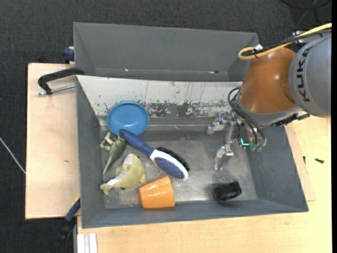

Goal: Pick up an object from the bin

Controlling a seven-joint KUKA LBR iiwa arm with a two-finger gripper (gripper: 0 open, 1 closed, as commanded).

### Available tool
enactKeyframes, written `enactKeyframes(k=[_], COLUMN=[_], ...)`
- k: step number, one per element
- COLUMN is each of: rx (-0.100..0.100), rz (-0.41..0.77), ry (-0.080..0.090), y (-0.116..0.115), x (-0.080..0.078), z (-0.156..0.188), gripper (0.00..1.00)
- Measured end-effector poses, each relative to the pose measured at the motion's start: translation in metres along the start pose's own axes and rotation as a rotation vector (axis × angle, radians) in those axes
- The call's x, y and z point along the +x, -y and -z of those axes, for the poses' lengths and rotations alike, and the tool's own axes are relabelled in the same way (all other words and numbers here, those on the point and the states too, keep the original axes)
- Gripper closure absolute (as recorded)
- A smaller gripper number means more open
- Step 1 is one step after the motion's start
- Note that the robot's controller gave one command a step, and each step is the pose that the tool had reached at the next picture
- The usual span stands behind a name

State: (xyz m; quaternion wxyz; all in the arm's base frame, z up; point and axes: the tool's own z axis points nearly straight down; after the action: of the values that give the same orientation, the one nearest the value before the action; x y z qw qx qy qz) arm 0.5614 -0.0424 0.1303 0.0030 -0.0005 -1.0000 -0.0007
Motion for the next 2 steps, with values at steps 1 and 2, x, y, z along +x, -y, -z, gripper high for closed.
enactKeyframes(k=[1, 2], rx=[0.000, 0.001], rz=[0.006, 0.145], ry=[0.014, 0.017], y=[-0.091, -0.143], x=[0.001, 0.027], z=[-0.058, -0.057], gripper=[0.00, 0.00])
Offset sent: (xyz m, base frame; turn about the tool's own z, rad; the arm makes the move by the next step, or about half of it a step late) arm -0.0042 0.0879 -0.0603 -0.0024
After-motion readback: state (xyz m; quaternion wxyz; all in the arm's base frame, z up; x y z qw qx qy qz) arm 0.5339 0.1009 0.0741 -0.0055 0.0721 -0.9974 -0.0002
